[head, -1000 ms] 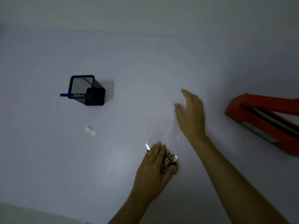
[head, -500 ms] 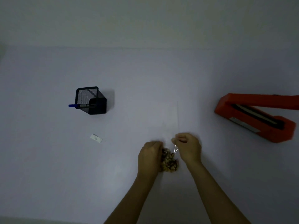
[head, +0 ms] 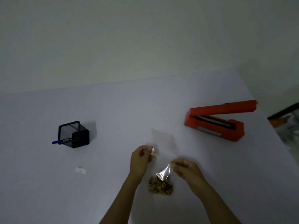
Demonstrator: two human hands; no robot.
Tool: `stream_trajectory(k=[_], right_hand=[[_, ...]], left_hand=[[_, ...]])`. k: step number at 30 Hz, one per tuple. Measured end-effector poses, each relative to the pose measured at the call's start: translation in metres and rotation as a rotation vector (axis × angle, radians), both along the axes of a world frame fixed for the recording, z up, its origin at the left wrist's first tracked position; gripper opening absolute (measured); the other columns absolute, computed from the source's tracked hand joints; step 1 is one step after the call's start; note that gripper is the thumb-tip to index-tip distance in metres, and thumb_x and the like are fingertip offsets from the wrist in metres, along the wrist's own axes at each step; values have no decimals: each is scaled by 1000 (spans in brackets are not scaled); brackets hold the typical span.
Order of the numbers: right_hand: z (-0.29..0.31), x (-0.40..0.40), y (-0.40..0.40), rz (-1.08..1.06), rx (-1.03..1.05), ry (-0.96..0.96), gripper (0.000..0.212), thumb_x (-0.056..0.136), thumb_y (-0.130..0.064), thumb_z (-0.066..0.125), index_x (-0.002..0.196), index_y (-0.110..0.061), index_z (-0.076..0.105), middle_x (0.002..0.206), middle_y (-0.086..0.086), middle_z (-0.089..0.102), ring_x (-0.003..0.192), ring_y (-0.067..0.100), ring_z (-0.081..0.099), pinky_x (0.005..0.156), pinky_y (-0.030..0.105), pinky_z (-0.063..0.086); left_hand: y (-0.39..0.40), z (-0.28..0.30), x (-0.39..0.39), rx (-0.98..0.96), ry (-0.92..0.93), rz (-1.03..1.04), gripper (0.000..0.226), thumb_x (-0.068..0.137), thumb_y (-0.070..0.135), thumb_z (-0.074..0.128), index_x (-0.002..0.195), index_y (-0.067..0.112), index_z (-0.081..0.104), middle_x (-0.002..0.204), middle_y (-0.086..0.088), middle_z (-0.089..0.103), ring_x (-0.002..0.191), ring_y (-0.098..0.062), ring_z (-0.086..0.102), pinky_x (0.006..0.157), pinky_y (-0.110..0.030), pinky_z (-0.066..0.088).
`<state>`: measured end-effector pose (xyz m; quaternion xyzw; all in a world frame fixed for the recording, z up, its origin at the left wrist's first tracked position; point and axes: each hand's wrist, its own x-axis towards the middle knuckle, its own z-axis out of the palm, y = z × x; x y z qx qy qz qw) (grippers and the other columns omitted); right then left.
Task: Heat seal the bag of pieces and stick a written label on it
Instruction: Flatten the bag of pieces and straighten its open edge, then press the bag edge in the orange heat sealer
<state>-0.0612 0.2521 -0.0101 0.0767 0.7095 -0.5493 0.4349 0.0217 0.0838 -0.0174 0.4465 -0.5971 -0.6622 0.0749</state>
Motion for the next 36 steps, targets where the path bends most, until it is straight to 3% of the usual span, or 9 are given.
stream_trajectory(k=[4, 7, 9, 13, 17, 20, 24, 27, 36], right_hand=[[12, -15, 43, -29, 22, 36, 18, 82, -3, 66, 90, -15, 75, 79, 5, 70, 75, 14, 63, 72, 25, 47], [26, -37, 77, -127, 21, 32, 10, 84, -18, 68, 90, -15, 75, 91, 3, 74, 87, 16, 67, 77, 26, 47], [35, -55, 97, -169, 27, 56, 14, 84, -26, 68, 90, -16, 75, 93, -1, 74, 92, 13, 66, 79, 26, 48], [48, -83, 118, -259, -22, 148, 12, 87, -20, 65, 87, -12, 74, 88, 2, 75, 84, 18, 70, 81, 28, 52], [45, -111, 129, -274, -1, 183, 11, 89, -17, 63, 85, -11, 72, 82, 4, 76, 75, 20, 71, 72, 27, 54], [38, -128, 128, -281, -13, 143, 10, 88, -16, 64, 86, -10, 71, 82, 7, 75, 75, 23, 70, 73, 30, 54], [28, -143, 121, -287, -20, 89, 15, 88, -21, 64, 89, -9, 72, 80, 6, 76, 76, 22, 70, 74, 31, 54], [23, -150, 114, -329, -25, -1, 19, 90, -25, 61, 88, -9, 72, 84, 8, 75, 78, 22, 70, 73, 29, 55], [19, -157, 102, -404, -43, -118, 21, 92, -23, 60, 93, -3, 69, 89, 13, 73, 82, 22, 69, 66, 26, 56]], left_hand=[[35, 14, -21, 112, 55, -96, 16, 94, 13, 57, 95, 0, 67, 81, -10, 70, 69, -14, 68, 62, -22, 55], [71, 25, -42, 125, 76, -136, 14, 94, 8, 55, 96, 0, 66, 79, -9, 68, 69, -14, 68, 67, -29, 59], [94, 33, -61, 121, 87, -153, 14, 94, 6, 53, 95, 4, 67, 81, -13, 70, 73, -22, 70, 72, -36, 60], [127, 39, -90, 94, 74, -217, 15, 93, 11, 56, 90, 15, 70, 80, -15, 71, 71, -27, 69, 65, -32, 58], [144, 40, -123, 2, -54, -205, 29, 95, 30, 55, 80, 10, 69, 73, -15, 69, 59, -27, 69, 55, -30, 58], [145, 36, -140, -47, -109, -223, 30, 94, 28, 57, 74, 7, 65, 73, -11, 69, 59, -25, 70, 51, -25, 55], [139, 27, -157, -42, -117, -201, 16, 94, 19, 55, 90, 10, 67, 82, -10, 71, 70, -22, 72, 61, -28, 58], [134, 21, -167, -80, -106, -178, 14, 94, 14, 54, 91, 10, 68, 82, -12, 70, 71, -27, 70, 63, -31, 59], [121, 18, -186, -157, -149, -186, 25, 94, 31, 57, 88, 9, 67, 76, -10, 71, 63, -21, 69, 63, -33, 61]])
